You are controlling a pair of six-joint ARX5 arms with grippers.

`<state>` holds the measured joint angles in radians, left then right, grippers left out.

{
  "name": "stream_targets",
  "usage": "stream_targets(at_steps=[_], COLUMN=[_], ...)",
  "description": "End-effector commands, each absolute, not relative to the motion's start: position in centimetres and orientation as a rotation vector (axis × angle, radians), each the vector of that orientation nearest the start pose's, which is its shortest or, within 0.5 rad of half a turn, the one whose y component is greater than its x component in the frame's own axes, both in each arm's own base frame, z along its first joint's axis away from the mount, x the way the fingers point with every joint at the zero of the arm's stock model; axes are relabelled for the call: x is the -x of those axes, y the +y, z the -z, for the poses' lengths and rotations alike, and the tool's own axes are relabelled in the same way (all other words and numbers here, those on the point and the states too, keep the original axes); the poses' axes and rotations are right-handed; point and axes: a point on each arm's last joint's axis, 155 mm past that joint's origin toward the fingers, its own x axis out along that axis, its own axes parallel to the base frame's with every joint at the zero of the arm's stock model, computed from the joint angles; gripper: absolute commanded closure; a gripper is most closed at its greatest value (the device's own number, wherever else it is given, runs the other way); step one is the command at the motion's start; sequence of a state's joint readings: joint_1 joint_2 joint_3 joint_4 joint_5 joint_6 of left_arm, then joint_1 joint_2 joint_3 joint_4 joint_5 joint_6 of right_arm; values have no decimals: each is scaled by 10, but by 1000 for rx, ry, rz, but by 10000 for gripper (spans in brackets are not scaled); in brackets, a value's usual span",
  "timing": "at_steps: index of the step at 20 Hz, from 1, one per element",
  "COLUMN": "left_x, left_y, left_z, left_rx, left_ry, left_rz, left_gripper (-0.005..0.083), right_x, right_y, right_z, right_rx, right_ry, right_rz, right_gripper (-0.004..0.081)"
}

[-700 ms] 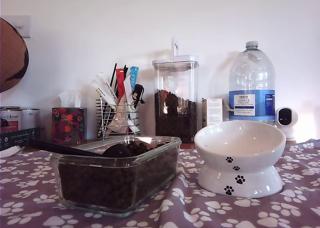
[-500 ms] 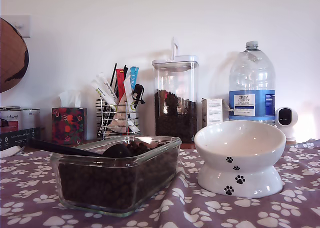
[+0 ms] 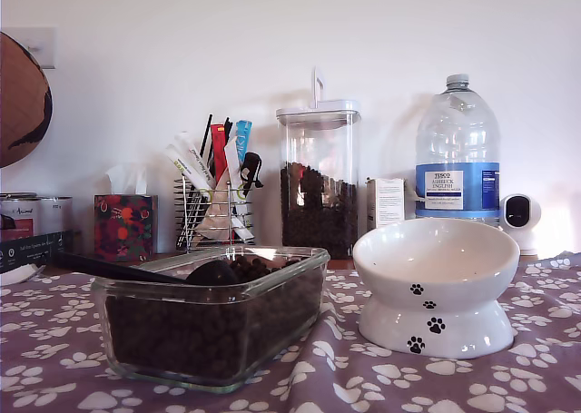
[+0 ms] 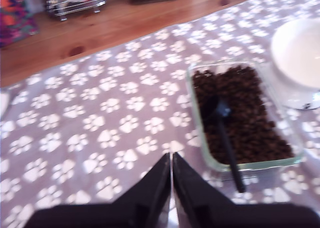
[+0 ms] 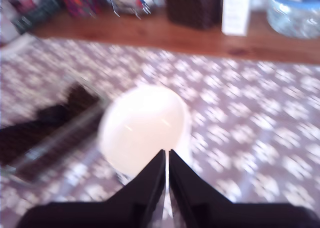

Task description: Measure one spoon of cat food and pour it into the food bowl

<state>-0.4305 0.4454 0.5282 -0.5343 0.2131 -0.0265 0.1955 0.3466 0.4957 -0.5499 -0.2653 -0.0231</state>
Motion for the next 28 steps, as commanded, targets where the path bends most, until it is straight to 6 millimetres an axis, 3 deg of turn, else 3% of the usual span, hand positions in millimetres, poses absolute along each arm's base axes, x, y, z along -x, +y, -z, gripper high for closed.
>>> stream_targets(at_steps=[1, 7, 10, 17, 20, 21, 25, 28], left_x=[-206, -210, -203, -215, -210, -208, -211, -208], left_y=[-147, -176, -188, -184, -182, -181, -178, -183], left_z=[-185, -161, -145, -162, -155, -150, -139, -116], left_rx=[1, 19, 22, 38, 74, 84, 152, 171], left_ry=[485, 601, 681, 487, 496, 524, 596, 708], left_rz=[664, 778, 839, 795, 787, 781, 729, 737], left_gripper=[789, 777, 700, 735, 730, 708, 442, 406], right_x=[-219, -227, -230, -234, -237, -237, -237, -237], right_y=[100, 109, 110, 111, 111, 111, 111, 111], right_z=[-204, -202, -195, -194, -199, -199, -199, -199], right_rx=[-2, -3, -3, -4, -3, -2, -3, -3], right_ry=[365, 381, 411, 416, 392, 391, 391, 391], right_rz=[-496, -529, -529, -529, -529, -529, -529, -529], right_gripper=[780, 780, 780, 780, 780, 780, 780, 780])
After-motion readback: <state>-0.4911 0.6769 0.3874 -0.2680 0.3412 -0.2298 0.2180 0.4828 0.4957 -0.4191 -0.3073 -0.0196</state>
